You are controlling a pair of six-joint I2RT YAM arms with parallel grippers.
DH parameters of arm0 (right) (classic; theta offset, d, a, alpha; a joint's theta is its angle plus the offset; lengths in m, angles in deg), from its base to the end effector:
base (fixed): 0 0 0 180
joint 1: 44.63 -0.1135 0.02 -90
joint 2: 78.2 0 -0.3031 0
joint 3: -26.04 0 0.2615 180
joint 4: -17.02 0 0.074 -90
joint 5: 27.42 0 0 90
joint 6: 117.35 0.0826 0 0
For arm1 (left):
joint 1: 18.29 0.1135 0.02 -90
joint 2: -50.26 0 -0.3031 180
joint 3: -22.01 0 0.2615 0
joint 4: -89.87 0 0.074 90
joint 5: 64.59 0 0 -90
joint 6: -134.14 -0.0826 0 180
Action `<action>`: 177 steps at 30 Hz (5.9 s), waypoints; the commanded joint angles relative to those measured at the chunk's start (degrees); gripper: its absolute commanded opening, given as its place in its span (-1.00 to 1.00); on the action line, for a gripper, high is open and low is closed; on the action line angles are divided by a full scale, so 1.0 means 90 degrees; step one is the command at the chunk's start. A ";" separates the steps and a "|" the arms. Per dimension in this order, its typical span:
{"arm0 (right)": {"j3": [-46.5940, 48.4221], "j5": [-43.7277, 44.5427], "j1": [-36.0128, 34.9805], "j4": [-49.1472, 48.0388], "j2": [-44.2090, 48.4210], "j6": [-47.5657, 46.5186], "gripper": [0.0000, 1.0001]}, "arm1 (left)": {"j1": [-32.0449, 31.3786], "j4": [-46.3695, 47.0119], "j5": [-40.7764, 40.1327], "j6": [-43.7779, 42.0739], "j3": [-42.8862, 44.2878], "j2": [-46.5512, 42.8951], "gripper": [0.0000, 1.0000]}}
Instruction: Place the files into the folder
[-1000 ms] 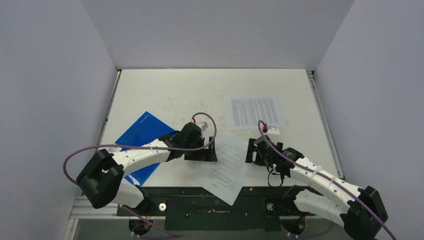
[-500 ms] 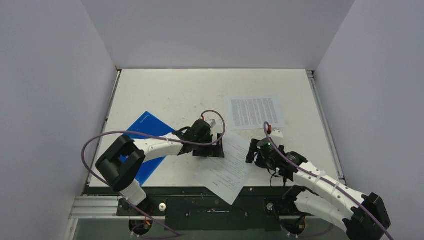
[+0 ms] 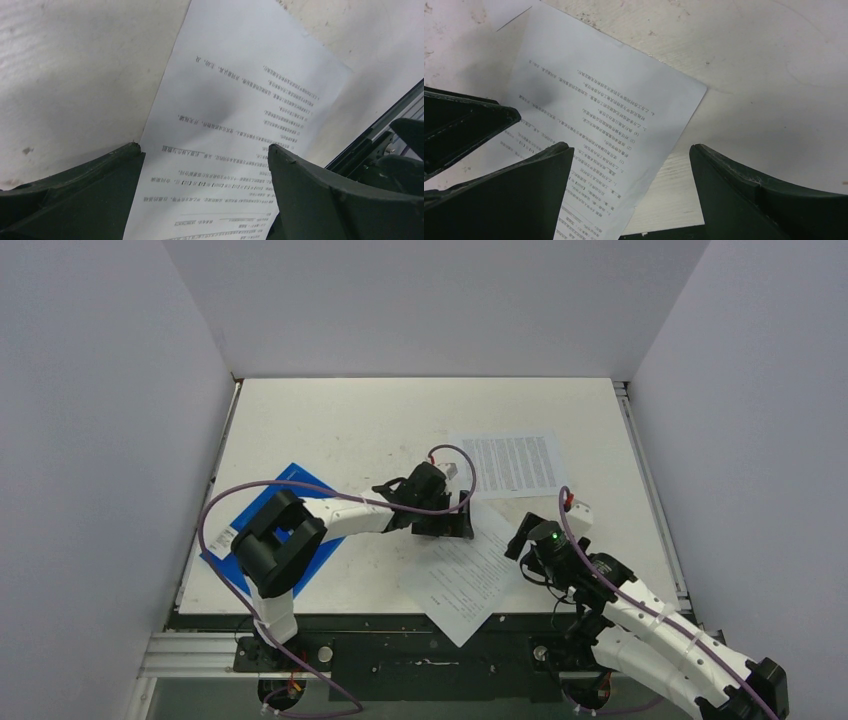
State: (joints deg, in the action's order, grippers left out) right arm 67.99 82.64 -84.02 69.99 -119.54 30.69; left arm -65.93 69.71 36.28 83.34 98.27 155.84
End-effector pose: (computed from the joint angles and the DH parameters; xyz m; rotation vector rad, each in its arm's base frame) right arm 0.1312 0.0711 0.1965 0.5391 2.3778 0.3393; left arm 0.2783 -0.3284 0.1595 0.2852 2.6118 -0.8476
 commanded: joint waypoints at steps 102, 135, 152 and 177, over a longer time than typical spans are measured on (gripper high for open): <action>0.2226 0.0388 0.1474 -0.2827 -0.5916 -0.2480 0.80 | 0.0235 -0.2849 -0.3442 -0.2385 -0.1607 -0.7551 0.93; 0.4252 -0.0521 -0.0234 -0.2454 -0.5404 -0.3003 0.80 | 0.2471 -0.3975 -0.4237 -0.0471 -0.1208 -0.6344 0.93; 0.4864 -0.0980 -0.1895 -0.2887 -0.6215 -0.3080 0.79 | 0.6904 -0.4026 -0.3382 0.0986 -0.1998 -0.5792 0.93; 0.2344 -0.1295 -0.2117 -0.3400 -0.3810 -0.2860 0.79 | 0.9337 -0.2912 -0.3611 0.1830 -0.1649 -0.3492 0.93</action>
State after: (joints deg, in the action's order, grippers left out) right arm 90.46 70.51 -102.52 41.35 -158.03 4.62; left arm 15.53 38.63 4.24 99.49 79.74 121.24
